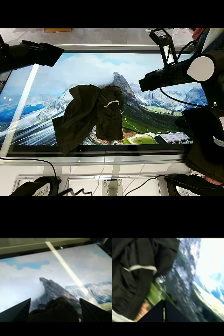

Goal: Fold the clothes and pants, and hang the long-sleeved shirts on hangers.

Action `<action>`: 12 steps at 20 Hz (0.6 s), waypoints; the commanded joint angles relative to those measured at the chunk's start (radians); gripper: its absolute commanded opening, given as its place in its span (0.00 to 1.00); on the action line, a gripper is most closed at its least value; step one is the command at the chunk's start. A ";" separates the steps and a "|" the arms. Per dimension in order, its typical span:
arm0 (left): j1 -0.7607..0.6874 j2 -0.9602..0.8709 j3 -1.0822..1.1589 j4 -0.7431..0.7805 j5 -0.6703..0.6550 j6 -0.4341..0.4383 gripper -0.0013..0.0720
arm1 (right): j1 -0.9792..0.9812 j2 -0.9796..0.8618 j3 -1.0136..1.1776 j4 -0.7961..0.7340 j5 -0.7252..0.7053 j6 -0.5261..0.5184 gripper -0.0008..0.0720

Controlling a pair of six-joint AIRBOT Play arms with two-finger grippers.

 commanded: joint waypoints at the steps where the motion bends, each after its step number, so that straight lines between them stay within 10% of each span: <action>1: 0.000 0.001 0.000 0.000 0.000 0.000 0.99 | -0.060 -0.014 -0.051 -0.065 0.154 -0.089 0.05; 12: 0.000 0.001 0.000 0.000 0.000 0.000 0.99 | -0.332 0.120 -1.046 0.976 -0.079 -0.555 0.05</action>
